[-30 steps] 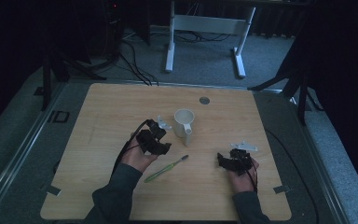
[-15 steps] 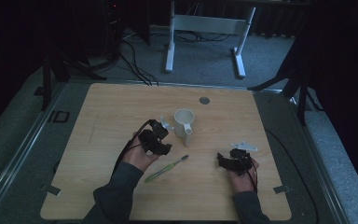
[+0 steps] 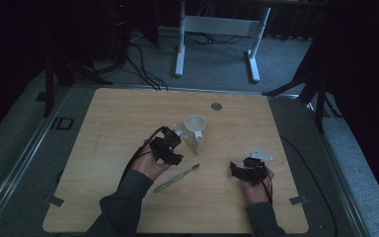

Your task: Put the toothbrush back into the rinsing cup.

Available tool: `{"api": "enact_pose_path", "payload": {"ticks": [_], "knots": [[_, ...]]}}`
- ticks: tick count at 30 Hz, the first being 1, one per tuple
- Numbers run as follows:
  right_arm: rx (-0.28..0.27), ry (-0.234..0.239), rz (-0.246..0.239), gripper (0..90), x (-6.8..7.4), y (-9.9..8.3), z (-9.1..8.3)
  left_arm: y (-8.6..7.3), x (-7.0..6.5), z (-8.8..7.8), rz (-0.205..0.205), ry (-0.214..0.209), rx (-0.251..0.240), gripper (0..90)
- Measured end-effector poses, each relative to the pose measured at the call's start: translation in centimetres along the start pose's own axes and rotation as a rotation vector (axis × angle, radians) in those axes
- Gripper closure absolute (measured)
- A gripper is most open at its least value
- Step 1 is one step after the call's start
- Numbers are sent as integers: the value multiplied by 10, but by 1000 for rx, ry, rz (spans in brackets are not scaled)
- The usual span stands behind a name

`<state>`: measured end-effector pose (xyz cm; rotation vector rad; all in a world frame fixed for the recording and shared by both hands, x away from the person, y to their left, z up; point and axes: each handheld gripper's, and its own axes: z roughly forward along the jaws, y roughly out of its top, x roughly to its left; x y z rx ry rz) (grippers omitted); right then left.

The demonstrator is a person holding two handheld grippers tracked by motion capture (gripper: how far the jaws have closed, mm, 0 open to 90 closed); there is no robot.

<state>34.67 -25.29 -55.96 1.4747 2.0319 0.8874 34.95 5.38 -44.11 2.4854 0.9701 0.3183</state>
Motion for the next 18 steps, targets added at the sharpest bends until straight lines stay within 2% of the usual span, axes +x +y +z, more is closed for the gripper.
{"api": "enact_pose_path", "payload": {"ticks": [9,18], "knots": [[0,0,-1,246,0,0,0,3,-4,4,22,-23,54,581],[0,1,-1,247,0,0,0,4,-4,8,19,-30,86,596]]}}
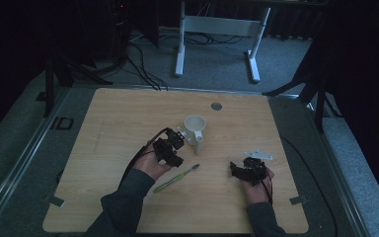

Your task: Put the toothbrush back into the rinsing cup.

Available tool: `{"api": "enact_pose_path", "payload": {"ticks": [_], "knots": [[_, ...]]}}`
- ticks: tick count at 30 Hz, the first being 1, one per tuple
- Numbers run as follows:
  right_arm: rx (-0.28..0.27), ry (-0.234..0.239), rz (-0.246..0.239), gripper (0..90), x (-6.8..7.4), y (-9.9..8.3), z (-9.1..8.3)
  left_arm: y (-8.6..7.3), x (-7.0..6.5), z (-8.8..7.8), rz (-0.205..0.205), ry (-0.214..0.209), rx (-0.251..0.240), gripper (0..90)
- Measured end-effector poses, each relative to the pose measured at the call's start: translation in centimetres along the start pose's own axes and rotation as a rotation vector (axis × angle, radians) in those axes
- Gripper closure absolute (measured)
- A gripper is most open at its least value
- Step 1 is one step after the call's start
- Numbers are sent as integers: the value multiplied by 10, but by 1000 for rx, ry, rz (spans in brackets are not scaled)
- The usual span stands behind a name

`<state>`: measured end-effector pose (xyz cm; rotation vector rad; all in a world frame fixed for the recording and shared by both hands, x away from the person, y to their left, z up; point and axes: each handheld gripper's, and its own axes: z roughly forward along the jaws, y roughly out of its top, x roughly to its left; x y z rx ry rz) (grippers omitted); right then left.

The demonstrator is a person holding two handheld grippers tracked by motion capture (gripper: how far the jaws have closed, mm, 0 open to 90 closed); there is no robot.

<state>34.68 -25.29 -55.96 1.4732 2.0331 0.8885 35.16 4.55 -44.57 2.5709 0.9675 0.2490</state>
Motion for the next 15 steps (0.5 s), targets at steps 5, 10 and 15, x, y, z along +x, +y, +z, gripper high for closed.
{"api": "enact_pose_path", "payload": {"ticks": [5,10,15], "knots": [[0,0,0,246,0,0,0,1,-1,2,0,-5,19,592],[0,0,0,247,0,0,0,3,-3,6,5,-10,40,589],[0,0,0,247,0,0,0,4,-5,9,8,-16,54,590]]}}
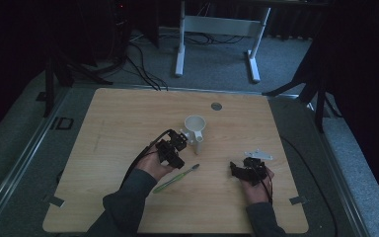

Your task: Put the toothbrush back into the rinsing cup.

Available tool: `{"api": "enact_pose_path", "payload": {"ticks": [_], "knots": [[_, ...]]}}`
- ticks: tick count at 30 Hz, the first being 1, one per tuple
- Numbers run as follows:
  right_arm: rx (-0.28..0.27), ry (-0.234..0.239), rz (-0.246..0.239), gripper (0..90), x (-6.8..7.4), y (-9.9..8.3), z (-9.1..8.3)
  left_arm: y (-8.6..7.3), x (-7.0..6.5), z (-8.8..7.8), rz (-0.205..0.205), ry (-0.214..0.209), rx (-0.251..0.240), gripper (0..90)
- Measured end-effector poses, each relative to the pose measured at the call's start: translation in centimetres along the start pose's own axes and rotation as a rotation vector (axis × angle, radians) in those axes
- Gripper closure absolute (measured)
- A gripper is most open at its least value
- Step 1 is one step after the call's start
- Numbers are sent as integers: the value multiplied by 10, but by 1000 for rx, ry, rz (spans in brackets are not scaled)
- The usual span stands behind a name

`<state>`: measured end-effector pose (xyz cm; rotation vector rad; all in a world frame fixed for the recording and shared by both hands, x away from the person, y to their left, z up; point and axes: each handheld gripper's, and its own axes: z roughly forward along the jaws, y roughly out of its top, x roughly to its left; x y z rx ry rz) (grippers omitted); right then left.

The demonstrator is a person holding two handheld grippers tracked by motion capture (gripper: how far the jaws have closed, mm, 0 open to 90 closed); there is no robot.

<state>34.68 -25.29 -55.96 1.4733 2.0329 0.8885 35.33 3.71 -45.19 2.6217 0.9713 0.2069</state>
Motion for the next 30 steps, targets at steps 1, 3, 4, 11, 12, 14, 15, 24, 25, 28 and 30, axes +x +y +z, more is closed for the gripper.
{"api": "enact_pose_path", "payload": {"ticks": [1,3,4,11,12,14,15,24,25,28,30], "knots": [[0,0,0,247,0,0,0,0,0,1,2,0,4,589],[0,0,0,246,0,0,0,1,-1,2,7,-2,12,590],[0,0,0,246,0,0,0,1,-1,2,11,-4,15,590],[0,0,-2,246,0,0,0,2,-3,6,39,-15,51,594],[0,0,-2,246,0,0,0,2,-4,6,39,-16,54,595],[1,0,-1,246,0,0,0,3,-4,8,42,-18,62,596],[1,0,0,246,0,0,0,3,-4,8,44,-18,65,598],[2,1,2,247,0,0,0,3,-6,13,61,-29,96,608],[2,1,2,247,0,0,0,3,-6,14,61,-31,97,610],[2,0,1,246,0,0,0,3,-6,15,65,-42,106,612],[2,0,2,246,0,0,0,3,-6,16,66,-47,110,613]]}}
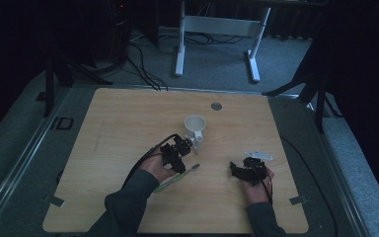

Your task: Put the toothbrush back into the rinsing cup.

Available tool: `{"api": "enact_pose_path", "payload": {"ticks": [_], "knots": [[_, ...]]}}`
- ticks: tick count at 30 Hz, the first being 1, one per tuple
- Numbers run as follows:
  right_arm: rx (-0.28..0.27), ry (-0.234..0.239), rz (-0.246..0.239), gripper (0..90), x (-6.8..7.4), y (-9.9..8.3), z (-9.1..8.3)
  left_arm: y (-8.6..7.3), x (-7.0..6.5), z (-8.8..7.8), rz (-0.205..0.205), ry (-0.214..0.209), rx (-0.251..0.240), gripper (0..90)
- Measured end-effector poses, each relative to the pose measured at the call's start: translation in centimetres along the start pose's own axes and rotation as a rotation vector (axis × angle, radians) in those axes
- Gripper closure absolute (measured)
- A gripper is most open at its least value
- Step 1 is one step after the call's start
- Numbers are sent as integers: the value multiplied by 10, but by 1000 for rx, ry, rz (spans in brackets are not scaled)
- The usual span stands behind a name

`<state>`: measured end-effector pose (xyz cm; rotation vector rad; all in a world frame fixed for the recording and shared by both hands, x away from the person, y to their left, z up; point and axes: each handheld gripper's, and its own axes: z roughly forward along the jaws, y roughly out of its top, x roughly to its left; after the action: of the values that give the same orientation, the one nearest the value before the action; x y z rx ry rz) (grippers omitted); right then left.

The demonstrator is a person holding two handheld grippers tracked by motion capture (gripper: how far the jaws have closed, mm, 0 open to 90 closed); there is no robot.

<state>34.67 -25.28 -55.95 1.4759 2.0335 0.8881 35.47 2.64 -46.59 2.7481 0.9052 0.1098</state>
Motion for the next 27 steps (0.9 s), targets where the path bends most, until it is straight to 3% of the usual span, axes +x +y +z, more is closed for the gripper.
{"api": "enact_pose_path", "payload": {"ticks": [27], "knots": [[0,1,-1,246,0,0,0,2,0,20,9,-46,78,648]]}}
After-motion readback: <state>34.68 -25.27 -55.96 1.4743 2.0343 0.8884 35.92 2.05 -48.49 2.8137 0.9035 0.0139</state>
